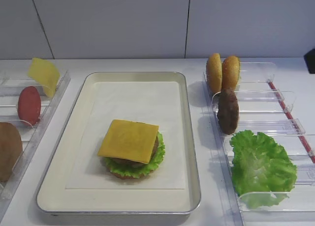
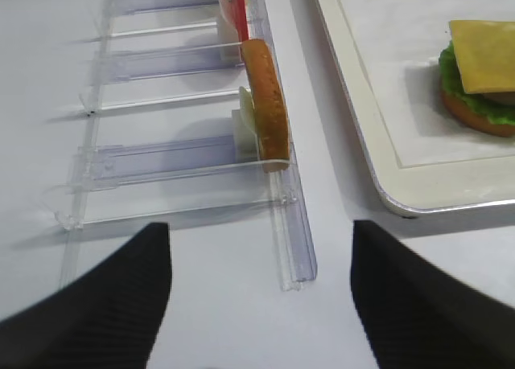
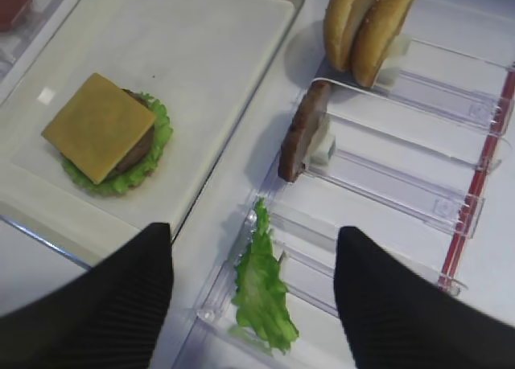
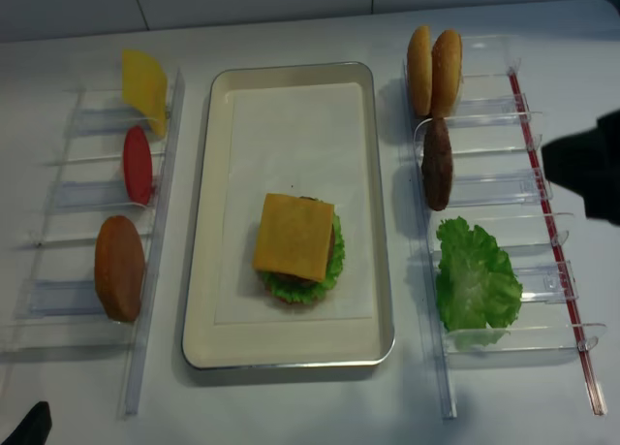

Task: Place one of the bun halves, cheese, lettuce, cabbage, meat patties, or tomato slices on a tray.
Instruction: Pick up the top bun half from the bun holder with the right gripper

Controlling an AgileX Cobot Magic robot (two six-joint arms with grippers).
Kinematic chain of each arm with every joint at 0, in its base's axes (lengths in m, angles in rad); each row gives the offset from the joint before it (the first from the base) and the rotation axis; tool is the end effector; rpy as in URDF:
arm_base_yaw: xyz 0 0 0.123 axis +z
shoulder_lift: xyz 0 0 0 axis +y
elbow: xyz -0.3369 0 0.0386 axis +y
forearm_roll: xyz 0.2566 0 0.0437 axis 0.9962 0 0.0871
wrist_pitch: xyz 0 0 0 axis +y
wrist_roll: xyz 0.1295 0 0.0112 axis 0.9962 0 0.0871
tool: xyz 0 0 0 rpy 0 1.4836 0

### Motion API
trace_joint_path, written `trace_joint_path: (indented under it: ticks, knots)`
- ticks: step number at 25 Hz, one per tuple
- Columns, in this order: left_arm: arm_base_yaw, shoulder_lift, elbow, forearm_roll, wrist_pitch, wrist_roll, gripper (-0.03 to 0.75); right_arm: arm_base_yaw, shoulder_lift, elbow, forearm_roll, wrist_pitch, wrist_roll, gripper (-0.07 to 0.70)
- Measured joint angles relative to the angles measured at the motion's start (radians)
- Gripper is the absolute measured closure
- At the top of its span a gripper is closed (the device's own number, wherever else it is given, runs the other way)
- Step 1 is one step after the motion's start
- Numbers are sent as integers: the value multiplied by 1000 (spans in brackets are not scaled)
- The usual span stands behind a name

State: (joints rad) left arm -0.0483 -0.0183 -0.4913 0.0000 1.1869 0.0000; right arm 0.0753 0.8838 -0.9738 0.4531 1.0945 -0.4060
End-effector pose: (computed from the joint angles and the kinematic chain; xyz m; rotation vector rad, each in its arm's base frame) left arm -0.0269 0.0013 0.2463 0.0522 2.1604 -0.0279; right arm 0.1405 0.0613 0.3827 -0.4867 2.3479 0.4352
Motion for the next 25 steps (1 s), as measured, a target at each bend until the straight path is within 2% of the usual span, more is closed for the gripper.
trace_joint_path:
  ticks: [8, 12, 18, 25]
  knots:
    - [0, 0, 0, 0, 0, 0, 282, 5, 220, -151, 71, 58, -54, 165]
    - [0, 0, 0, 0, 0, 0, 282, 80, 317, -234, 69, 76, -46, 165]
    - [0, 0, 0, 0, 0, 0, 282, 196, 471, -365, -51, 72, 76, 172]
    - [0, 0, 0, 0, 0, 0, 282, 209, 650, -504, -133, 59, 275, 181]
